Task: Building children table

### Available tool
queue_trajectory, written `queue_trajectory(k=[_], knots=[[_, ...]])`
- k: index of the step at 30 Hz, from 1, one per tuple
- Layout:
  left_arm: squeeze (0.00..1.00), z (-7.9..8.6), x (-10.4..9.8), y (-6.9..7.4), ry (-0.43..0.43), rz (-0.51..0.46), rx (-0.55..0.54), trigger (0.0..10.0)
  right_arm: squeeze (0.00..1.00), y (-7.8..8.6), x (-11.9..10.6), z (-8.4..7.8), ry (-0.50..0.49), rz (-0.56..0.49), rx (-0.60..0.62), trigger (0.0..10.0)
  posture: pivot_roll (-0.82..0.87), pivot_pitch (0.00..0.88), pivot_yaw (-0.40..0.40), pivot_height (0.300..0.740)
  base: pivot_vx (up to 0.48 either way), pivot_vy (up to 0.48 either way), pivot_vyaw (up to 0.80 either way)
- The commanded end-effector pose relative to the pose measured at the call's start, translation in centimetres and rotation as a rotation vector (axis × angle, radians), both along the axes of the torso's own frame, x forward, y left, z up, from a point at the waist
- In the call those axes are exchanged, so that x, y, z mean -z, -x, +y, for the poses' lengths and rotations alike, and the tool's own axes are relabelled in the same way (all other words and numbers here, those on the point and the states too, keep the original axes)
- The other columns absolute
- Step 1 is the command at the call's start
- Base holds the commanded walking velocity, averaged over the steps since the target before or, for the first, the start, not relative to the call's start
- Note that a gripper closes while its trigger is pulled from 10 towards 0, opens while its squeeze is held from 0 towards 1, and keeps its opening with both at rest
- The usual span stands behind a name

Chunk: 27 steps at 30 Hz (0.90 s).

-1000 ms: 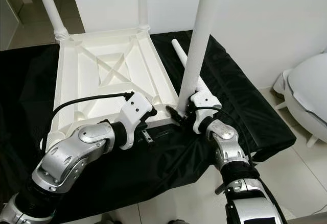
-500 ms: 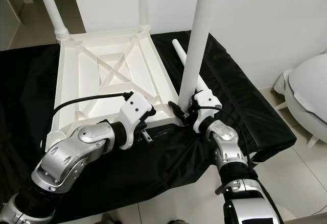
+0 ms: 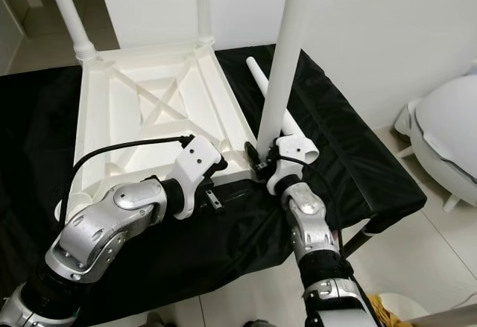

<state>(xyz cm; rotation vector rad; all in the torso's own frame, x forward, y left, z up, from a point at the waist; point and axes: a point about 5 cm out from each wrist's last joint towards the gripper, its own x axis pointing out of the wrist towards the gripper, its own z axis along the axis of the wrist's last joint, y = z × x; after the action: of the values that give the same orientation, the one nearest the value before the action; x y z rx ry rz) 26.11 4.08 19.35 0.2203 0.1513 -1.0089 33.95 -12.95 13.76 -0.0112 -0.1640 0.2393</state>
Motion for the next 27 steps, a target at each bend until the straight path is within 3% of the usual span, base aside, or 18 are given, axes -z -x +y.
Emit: queue_trajectory(k=[1,6,13,14,16,17,19,20,27], knots=[[0.0,0.1,0.1,0.3,0.002,0.015,0.011,10.0,0.0,0.1,0.8,-0.1,-0.023,0.058,0.174,0.0,-0.02,0.094,0.021,0.74,0.0,0.0,0.0],[0.0,0.0,0.1,0.3,0.004,0.016,0.012,10.0,0.0,0.5,0.7,1.7,-0.051,0.074,0.304,0.0,-0.02,0.096,0.019,0.74,0.0,0.0,0.0],[0.0,-0.1,0.1,0.3,0.008,0.017,0.01,10.0,0.0,0.6,0.6,2.5,-0.086,0.092,0.246,0.0,-0.02,0.096,0.013,0.74,0.0,0.0,0.0],[0.0,-0.1,0.1,0.3,0.008,0.017,0.007,10.0,0.0,0.7,0.5,2.4,-0.085,0.091,0.228,4.6,-0.02,0.096,0.013,0.74,0.0,0.0,0.0],[0.0,-0.1,0.1,0.3,0.009,0.017,0.007,10.0,0.0,0.8,0.4,2.4,-0.078,0.087,0.22,4.6,-0.02,0.096,0.013,0.74,0.0,0.0,0.0],[0.0,-0.1,0.1,0.3,0.009,0.017,0.007,10.0,0.0,0.8,0.3,2.4,-0.07,0.078,0.211,10.0,-0.02,0.096,0.013,0.74,0.0,0.0,0.0],[0.0,-0.1,0.1,0.3,0.009,0.017,0.007,10.0,0.0,0.9,0.2,2.4,-0.063,0.07,0.218,10.0,-0.02,0.096,0.013,0.74,0.0,0.0,0.0],[0.0,-0.1,0.1,0.3,0.01,0.017,0.006,10.0,1.0,0.9,0.2,2.3,-0.054,0.062,0.221,10.0,-0.02,0.095,0.012,0.74,0.0,0.0,0.0],[0.0,-0.2,0.1,0.3,0.014,0.018,0.01,10.0,1.0,0.9,-0.7,1.6,-0.033,0.012,0.162,10.0,-0.03,0.096,0.012,0.74,0.0,0.0,0.0]])
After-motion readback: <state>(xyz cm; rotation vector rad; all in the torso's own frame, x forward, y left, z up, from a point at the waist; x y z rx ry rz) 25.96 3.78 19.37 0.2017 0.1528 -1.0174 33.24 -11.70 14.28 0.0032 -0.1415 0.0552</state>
